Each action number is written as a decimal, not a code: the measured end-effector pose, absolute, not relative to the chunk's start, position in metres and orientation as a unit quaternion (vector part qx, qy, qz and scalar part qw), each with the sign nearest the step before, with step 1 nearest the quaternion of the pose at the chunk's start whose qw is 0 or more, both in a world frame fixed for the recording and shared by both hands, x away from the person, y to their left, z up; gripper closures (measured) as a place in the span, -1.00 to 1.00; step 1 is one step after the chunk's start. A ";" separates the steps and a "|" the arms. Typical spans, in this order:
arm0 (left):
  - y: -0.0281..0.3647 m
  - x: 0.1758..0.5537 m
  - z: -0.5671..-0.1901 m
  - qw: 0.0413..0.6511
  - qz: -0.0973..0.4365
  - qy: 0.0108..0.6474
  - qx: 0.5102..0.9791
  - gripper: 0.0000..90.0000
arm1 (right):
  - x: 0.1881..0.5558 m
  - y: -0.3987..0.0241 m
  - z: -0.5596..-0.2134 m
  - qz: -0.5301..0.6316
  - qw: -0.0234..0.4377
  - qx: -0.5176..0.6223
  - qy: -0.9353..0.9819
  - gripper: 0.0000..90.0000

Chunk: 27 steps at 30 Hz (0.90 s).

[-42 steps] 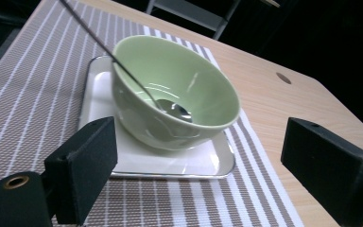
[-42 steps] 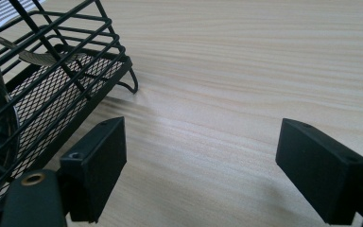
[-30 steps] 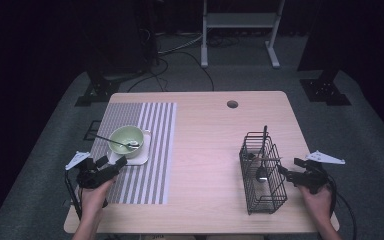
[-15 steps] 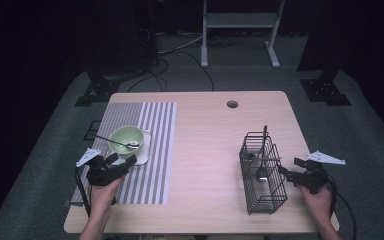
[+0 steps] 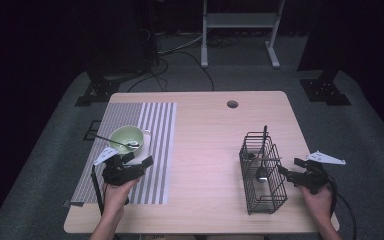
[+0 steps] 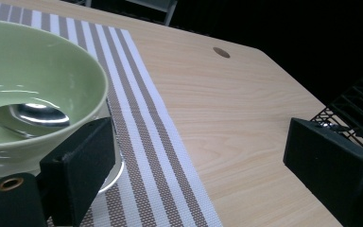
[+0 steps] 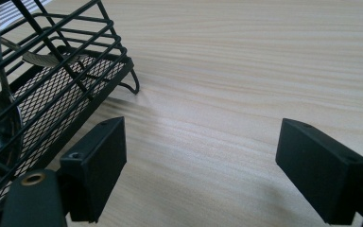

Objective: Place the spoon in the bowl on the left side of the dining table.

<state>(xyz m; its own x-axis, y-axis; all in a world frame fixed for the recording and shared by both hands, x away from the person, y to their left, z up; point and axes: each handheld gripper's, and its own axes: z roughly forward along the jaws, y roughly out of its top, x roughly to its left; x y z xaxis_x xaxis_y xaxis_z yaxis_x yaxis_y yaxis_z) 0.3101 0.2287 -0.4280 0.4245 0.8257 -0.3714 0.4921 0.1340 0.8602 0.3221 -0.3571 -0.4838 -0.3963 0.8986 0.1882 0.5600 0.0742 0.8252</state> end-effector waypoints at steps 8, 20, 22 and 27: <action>0.218 0.309 -0.437 0.549 0.139 0.512 0.646 -0.80 | 0.322 -0.357 -0.484 0.444 0.191 0.515 0.708 -0.64; 0.202 0.303 -0.442 0.540 0.134 0.496 0.666 -0.93 | 0.321 -0.357 -0.484 0.444 0.193 0.513 0.709 -0.64; 0.199 0.302 -0.442 0.539 0.132 0.493 0.670 -0.94 | 0.321 -0.357 -0.484 0.444 0.193 0.513 0.709 -0.64; 0.193 0.298 -0.442 0.538 0.132 0.481 0.679 -0.95 | 0.321 -0.357 -0.484 0.446 0.192 0.513 0.708 -0.64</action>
<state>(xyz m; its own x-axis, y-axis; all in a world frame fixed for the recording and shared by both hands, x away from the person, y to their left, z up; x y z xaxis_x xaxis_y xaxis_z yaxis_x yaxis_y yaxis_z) 0.2976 0.1933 -0.4421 0.5016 0.7961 -0.3385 0.5113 0.0428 0.8583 0.3212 -0.3574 -0.4837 -0.3995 0.8978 0.1853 0.5554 0.0761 0.8281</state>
